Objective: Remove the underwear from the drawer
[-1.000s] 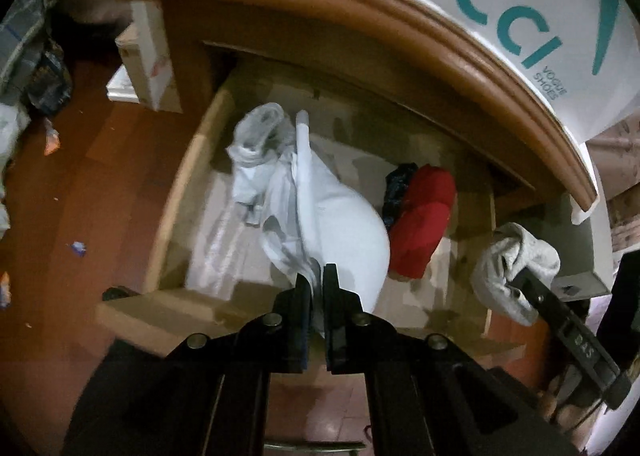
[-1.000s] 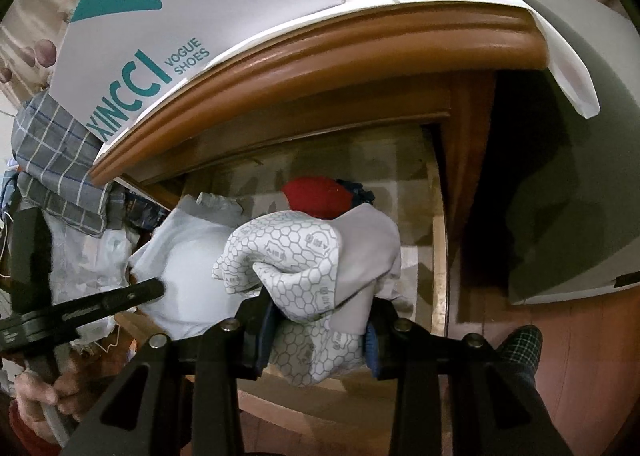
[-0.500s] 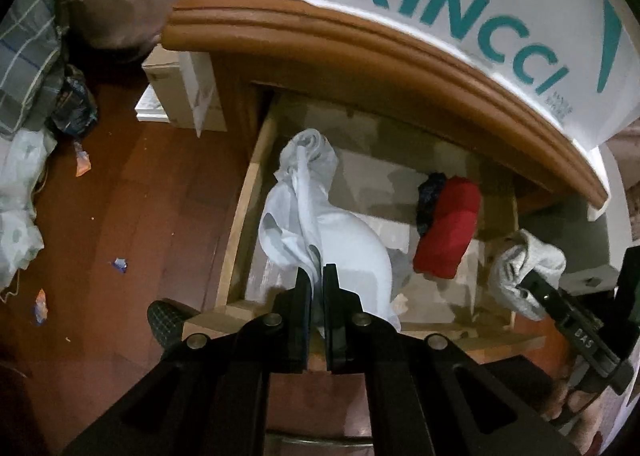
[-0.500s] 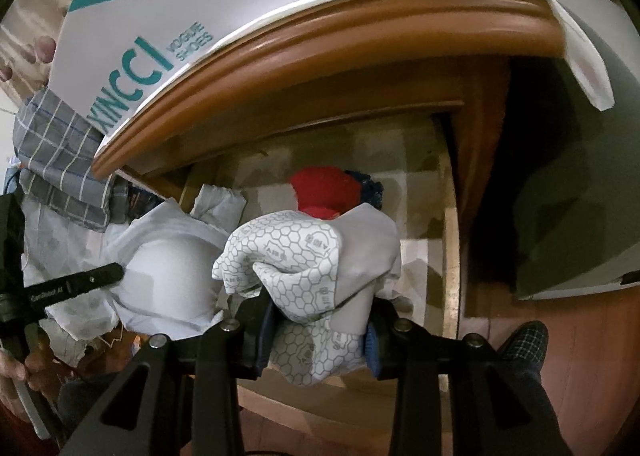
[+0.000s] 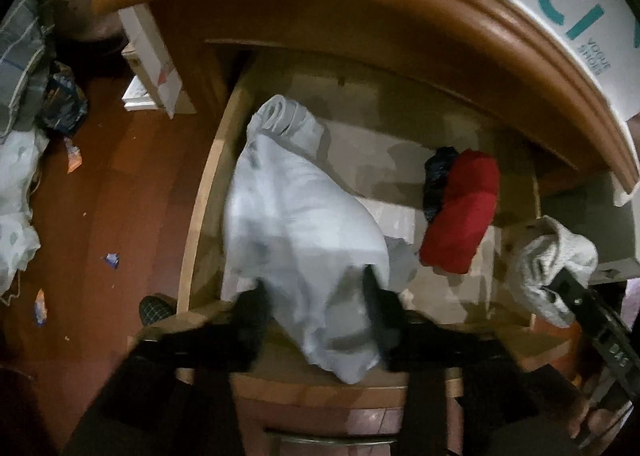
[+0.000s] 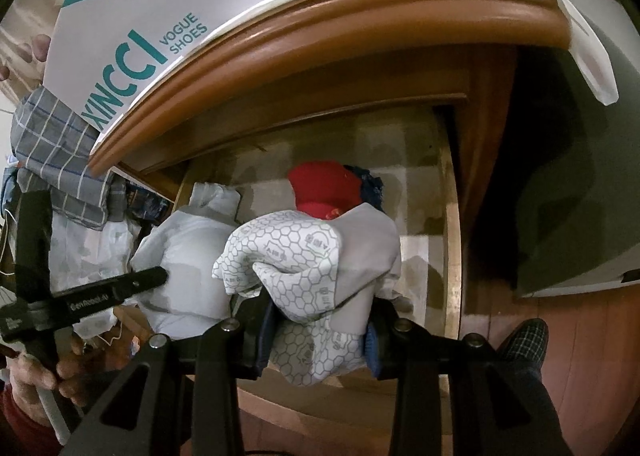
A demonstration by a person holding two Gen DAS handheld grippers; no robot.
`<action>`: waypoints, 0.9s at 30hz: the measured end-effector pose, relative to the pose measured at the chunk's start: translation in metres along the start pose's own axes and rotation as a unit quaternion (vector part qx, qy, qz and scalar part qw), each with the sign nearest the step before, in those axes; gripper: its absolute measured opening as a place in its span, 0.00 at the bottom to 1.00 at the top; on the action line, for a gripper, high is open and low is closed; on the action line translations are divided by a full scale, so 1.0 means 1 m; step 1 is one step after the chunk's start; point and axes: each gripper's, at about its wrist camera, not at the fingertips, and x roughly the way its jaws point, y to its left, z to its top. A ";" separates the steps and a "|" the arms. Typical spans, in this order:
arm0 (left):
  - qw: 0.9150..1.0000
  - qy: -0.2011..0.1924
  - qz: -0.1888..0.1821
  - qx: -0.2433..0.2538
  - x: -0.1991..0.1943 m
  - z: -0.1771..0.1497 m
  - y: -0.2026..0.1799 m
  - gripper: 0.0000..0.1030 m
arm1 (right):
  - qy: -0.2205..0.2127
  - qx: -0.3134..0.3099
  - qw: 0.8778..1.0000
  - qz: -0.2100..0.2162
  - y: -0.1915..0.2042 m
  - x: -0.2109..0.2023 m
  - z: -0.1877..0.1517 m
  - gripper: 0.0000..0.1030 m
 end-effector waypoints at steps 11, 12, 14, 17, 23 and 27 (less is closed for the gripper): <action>0.999 0.015 0.002 -0.033 0.020 0.004 0.010 0.62 | 0.002 -0.001 1.000 0.001 -0.001 0.003 0.000 0.35; 0.999 0.015 -0.001 -0.031 0.018 0.003 0.011 0.62 | 0.002 0.000 1.000 0.001 -0.001 0.003 0.000 0.35; 1.000 0.007 -0.007 -0.024 0.011 -0.001 0.014 0.64 | 0.004 0.001 1.000 0.002 -0.002 0.003 0.000 0.35; 0.999 0.007 -0.001 -0.038 0.006 -0.001 0.022 0.75 | 0.005 0.003 1.000 0.007 -0.002 0.003 0.000 0.35; 0.998 0.029 -0.018 -0.060 0.014 0.003 0.021 0.81 | 0.005 -0.003 1.000 0.007 0.001 0.003 -0.001 0.35; 0.997 0.042 -0.013 -0.059 0.023 0.003 0.015 0.85 | 0.006 0.003 1.000 0.007 -0.002 0.003 -0.001 0.35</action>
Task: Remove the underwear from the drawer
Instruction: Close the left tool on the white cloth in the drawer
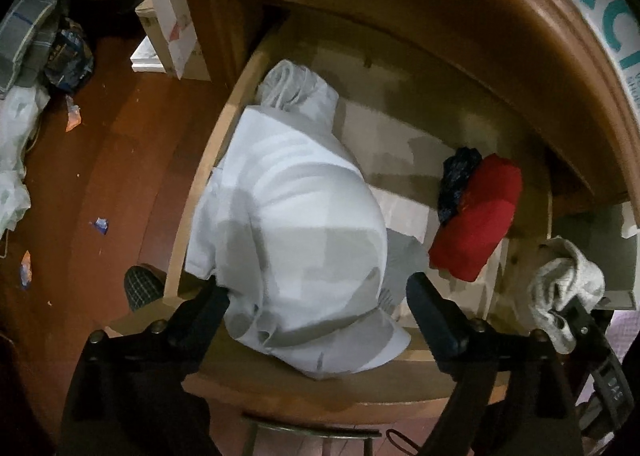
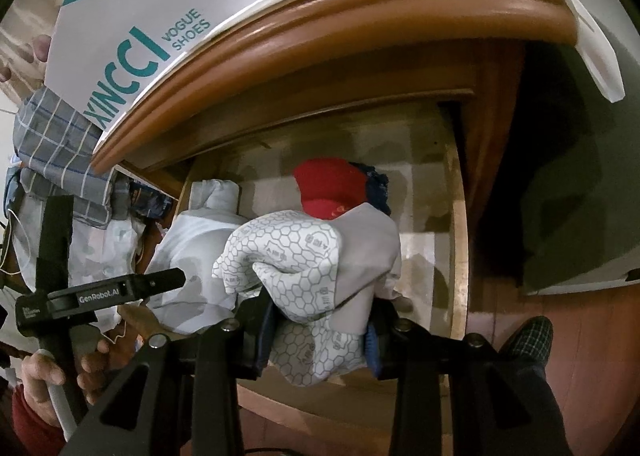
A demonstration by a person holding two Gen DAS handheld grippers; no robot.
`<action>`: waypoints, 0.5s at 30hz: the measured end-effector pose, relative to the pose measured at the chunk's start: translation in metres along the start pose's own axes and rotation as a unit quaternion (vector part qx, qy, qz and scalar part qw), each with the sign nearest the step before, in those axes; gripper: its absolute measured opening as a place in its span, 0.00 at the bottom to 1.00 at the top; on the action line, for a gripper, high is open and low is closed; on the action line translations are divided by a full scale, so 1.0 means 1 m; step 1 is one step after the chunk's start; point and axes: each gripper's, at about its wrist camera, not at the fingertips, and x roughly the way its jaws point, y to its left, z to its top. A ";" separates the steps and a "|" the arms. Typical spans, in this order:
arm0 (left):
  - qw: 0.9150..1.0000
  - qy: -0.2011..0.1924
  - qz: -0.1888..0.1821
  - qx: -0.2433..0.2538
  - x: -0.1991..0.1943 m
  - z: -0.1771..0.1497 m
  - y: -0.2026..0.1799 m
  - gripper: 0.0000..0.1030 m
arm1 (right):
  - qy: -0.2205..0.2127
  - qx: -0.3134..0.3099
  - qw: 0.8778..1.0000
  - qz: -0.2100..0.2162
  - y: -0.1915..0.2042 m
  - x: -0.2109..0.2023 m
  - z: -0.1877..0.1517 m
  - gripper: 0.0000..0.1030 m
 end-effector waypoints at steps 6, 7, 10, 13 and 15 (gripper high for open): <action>0.999 0.025 -0.016 -0.021 -0.002 -0.001 0.011 0.85 | 0.002 -0.002 1.000 0.004 0.001 0.000 0.000 0.35; 0.999 0.025 -0.019 -0.024 -0.004 0.001 0.012 0.86 | 0.003 -0.002 1.000 0.005 0.002 0.000 0.000 0.35; 0.999 0.027 -0.019 -0.038 -0.003 0.006 0.017 0.90 | 0.001 -0.007 1.000 0.007 0.003 -0.002 0.000 0.35; 0.998 0.043 -0.023 -0.039 0.005 0.009 0.016 0.91 | 0.001 -0.006 1.000 0.007 0.003 -0.001 0.000 0.35; 0.998 0.047 -0.020 -0.034 0.011 0.011 0.012 0.92 | 0.002 -0.003 1.000 0.007 0.003 -0.002 0.000 0.35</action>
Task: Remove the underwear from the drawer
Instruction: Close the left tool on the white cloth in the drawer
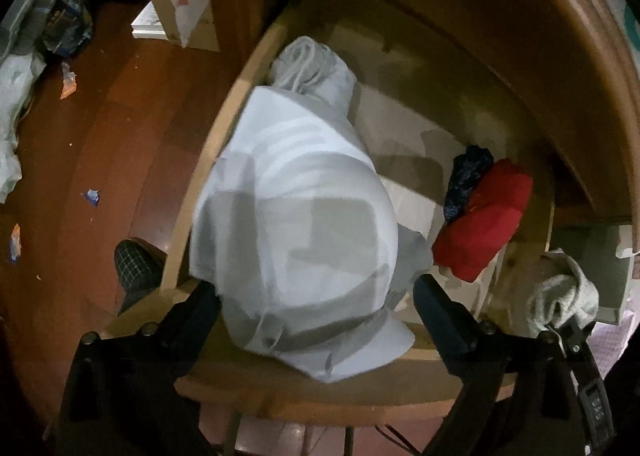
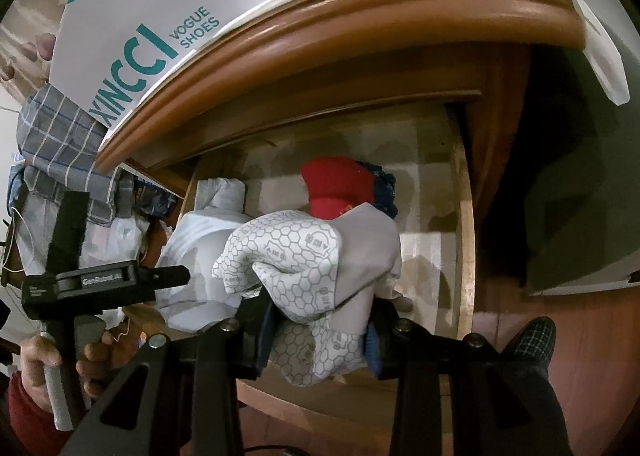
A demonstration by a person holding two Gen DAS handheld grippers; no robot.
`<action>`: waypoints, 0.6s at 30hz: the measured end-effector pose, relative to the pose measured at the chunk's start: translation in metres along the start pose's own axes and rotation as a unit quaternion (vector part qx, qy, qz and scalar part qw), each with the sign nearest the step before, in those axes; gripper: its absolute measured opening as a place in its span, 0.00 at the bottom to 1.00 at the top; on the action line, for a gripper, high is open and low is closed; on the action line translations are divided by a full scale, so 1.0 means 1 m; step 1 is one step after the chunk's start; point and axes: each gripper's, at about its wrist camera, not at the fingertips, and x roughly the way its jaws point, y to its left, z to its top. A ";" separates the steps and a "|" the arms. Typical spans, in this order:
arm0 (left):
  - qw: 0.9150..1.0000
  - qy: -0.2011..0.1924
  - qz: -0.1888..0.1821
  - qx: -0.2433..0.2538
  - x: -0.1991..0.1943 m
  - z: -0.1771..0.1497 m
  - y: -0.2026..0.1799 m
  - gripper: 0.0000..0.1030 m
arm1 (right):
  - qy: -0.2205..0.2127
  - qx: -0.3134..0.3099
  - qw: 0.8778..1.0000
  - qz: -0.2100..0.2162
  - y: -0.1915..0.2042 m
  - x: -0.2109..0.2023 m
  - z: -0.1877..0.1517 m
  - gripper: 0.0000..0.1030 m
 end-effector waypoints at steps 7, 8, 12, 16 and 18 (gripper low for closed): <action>0.999 0.014 0.034 0.005 0.024 0.008 -0.014 0.98 | 0.002 0.009 1.000 -0.002 -0.004 0.002 0.001 0.35; 0.999 0.014 0.040 0.000 0.028 0.008 -0.014 0.98 | 0.002 0.008 1.000 -0.002 -0.004 0.003 0.001 0.35; 0.998 0.027 0.050 -0.003 0.040 0.008 -0.016 0.95 | 0.005 0.008 1.000 0.000 -0.004 0.004 0.001 0.35; 0.998 0.031 0.059 -0.013 0.046 0.009 -0.012 0.41 | 0.008 0.008 1.000 0.002 -0.006 0.005 0.001 0.35; 0.997 0.034 0.059 -0.020 0.045 0.009 -0.006 0.25 | 0.008 0.008 1.000 0.001 -0.006 0.004 0.001 0.35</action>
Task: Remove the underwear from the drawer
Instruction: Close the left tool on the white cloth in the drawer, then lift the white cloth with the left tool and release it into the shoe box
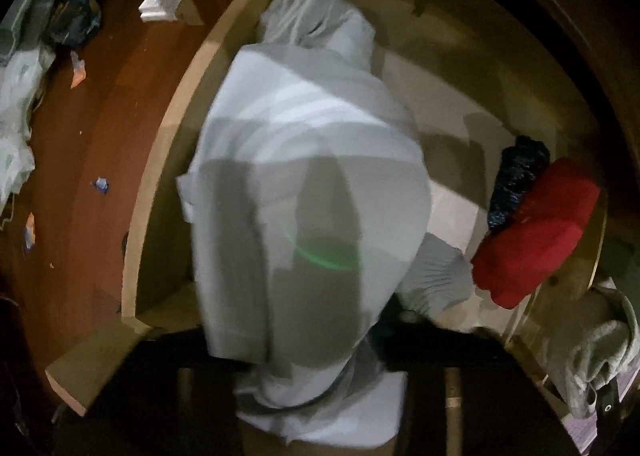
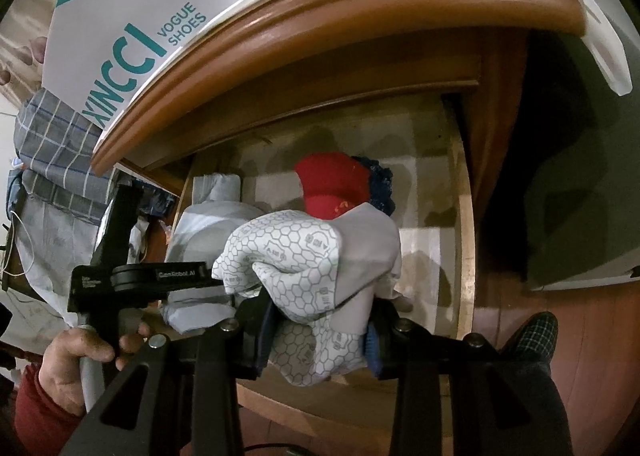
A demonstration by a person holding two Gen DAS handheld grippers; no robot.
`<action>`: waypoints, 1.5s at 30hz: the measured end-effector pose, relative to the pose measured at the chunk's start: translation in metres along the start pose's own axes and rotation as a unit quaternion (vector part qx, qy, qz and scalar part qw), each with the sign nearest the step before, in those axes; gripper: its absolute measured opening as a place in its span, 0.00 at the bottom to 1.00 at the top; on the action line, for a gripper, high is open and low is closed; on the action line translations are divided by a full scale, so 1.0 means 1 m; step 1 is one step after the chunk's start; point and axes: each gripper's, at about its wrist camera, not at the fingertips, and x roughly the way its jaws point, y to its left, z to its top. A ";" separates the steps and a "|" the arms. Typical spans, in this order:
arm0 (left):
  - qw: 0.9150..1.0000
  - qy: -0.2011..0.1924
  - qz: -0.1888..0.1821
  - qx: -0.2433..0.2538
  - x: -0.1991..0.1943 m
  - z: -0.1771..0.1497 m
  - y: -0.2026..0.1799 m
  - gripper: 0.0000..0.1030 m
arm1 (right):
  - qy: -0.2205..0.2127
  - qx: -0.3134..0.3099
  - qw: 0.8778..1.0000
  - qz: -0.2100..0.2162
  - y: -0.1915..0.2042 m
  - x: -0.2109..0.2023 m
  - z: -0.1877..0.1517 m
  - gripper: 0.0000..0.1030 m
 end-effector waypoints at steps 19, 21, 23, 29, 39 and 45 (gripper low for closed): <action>0.993 -0.092 -0.022 0.076 -0.091 -0.036 0.004 0.11 | -0.006 -0.026 0.999 -0.024 0.012 0.002 -0.003 0.35; 0.991 -0.105 -0.018 0.083 -0.103 -0.042 0.005 0.11 | -0.010 -0.034 0.999 -0.033 0.015 0.002 -0.003 0.35; 0.988 -0.120 -0.013 0.091 -0.115 -0.047 0.008 0.11 | -0.012 -0.043 0.998 -0.043 0.018 0.004 -0.003 0.35; 0.982 -0.162 -0.011 0.097 -0.142 -0.060 0.012 0.11 | -0.023 -0.057 0.994 -0.088 0.024 0.008 -0.007 0.35; 0.970 -0.217 -0.010 0.106 -0.186 -0.077 0.020 0.11 | -0.026 -0.011 0.987 -0.157 0.016 0.024 -0.006 0.35; 0.961 -0.252 -0.013 0.111 -0.225 -0.084 0.022 0.11 | -0.024 -0.003 0.982 -0.187 0.014 0.027 -0.009 0.35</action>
